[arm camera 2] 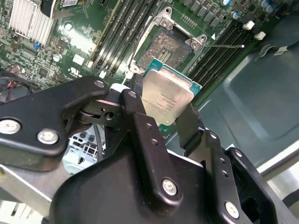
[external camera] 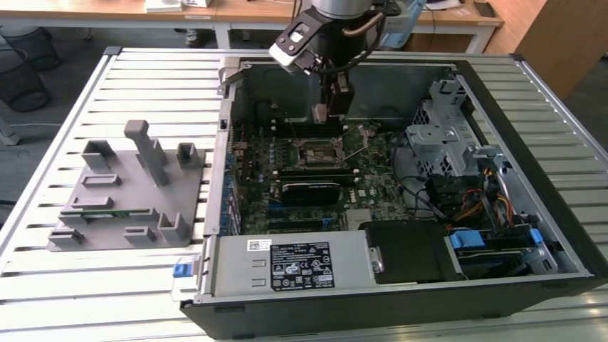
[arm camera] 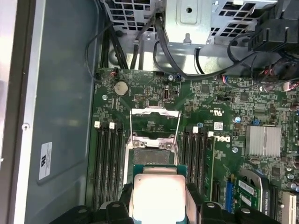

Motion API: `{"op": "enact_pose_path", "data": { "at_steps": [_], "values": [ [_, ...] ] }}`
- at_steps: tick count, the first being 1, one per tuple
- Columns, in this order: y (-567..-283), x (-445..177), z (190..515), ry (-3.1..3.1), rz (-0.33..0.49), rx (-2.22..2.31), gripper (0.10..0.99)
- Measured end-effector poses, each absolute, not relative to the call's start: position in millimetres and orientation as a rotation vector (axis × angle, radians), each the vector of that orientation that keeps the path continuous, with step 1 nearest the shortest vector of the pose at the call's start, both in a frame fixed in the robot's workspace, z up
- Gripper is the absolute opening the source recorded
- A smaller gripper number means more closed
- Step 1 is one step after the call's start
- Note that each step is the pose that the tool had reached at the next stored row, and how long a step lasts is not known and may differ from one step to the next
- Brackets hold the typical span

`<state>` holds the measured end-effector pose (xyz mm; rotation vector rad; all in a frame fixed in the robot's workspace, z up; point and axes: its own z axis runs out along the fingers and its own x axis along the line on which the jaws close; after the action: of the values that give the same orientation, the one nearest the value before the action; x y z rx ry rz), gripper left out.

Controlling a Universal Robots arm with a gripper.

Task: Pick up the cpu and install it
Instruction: 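Place the cpu into insertion slot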

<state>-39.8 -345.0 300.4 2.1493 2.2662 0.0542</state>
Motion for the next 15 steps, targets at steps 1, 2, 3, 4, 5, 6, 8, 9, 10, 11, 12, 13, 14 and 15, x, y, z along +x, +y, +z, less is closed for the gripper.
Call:
{"op": "enact_pose_path", "data": {
  "at_steps": [1, 2, 3, 4, 5, 6, 8, 9, 10, 11, 12, 13, 14, 15],
  "values": [
    [-345, -40, 299, 2.266, 0.054, 2.149, 0.529],
    [-345, -40, 297, 2.266, 0.054, 2.149, 0.529],
    [-345, -40, 295, 2.266, 0.054, 2.149, 0.529],
    [-345, -40, 294, 2.266, 0.054, 2.149, 0.529],
    [-345, -40, 292, 2.266, 0.054, 2.149, 0.529],
    [-345, -40, 290, 2.267, 0.054, 2.149, 0.529],
    [-345, -40, 286, 2.267, 0.054, 2.148, 0.529],
    [-345, -40, 284, 2.267, 0.054, 2.148, 0.529],
    [-345, -40, 283, 2.267, 0.054, 2.148, 0.529],
    [-345, -40, 281, 2.267, 0.054, 2.148, 0.529],
    [-345, -40, 279, 2.267, 0.054, 2.148, 0.529],
    [-345, -40, 277, 2.267, 0.054, 2.148, 0.529],
    [-345, -40, 276, 2.267, 0.054, 2.148, 0.529],
    [-345, -40, 276, 2.267, 0.054, 2.148, 0.529]
  ]
}}
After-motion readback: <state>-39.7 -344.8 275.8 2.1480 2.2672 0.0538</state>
